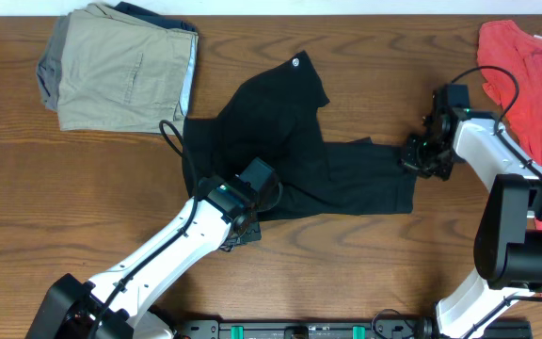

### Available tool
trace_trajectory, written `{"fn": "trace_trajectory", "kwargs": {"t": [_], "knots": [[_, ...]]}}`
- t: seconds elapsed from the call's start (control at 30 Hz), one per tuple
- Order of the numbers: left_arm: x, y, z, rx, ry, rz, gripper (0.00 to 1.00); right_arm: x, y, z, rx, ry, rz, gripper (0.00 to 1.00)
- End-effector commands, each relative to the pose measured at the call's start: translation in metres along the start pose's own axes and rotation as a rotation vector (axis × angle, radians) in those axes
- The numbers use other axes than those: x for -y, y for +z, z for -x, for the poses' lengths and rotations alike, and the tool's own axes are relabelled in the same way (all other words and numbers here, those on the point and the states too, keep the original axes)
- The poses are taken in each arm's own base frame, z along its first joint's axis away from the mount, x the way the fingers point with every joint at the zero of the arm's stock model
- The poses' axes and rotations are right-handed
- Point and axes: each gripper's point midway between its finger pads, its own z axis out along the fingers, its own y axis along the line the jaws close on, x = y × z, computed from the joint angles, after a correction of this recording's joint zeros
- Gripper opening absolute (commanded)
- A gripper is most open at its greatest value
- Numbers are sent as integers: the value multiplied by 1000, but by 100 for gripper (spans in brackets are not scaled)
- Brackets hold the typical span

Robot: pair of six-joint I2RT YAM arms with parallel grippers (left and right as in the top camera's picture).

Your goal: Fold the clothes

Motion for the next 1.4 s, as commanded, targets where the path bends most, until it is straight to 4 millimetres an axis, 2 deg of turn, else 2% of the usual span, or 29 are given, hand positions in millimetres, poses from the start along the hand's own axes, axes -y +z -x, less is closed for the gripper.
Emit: {"fn": "trace_trajectory", "kwargs": {"t": [0.0, 0.17, 0.3, 0.37, 0.47, 0.53, 0.63, 0.67, 0.7, 0.73, 0.8, 0.9, 1.1, 1.37], "knots": [[-4, 0, 3, 21, -1, 18, 7, -10, -23, 31, 71, 0, 27, 1], [-4, 0, 3, 21, -1, 18, 7, -29, -70, 83, 233, -12, 76, 1], [-4, 0, 3, 20, -1, 19, 7, -29, -121, 137, 440, -4, 69, 1], [-5, 0, 2, 18, 0, 21, 7, -24, -142, 158, 524, 2, 58, 1], [-5, 0, 2, 17, -1, 21, 7, -6, -168, 184, 638, 45, 20, 2], [-5, 0, 1, 15, 0, 23, 7, 9, -180, 198, 692, 69, -8, 7], [-6, 0, 1, 12, 0, 26, 7, 30, -187, 208, 720, 92, -28, 50], [-6, 0, 1, 12, 0, 26, 7, 37, -187, 208, 718, 95, -39, 78], [-6, 0, 1, 12, 0, 26, 7, 43, -187, 207, 710, 96, -48, 97], [-6, 0, 1, 13, 0, 25, 7, 51, -184, 204, 690, 101, -62, 99], [-5, 0, 1, 16, -1, 23, 7, 61, -179, 196, 645, 117, -70, 99], [-4, 0, 2, 20, -2, 18, 7, 58, -165, 177, 541, 116, -22, 99], [-3, 0, 3, 23, -2, 15, 7, 21, -140, 111, 228, 93, 175, 99], [-1, 0, 5, 30, -3, 6, 7, -14, -120, 25, -90, -86, 178, 99]]}}
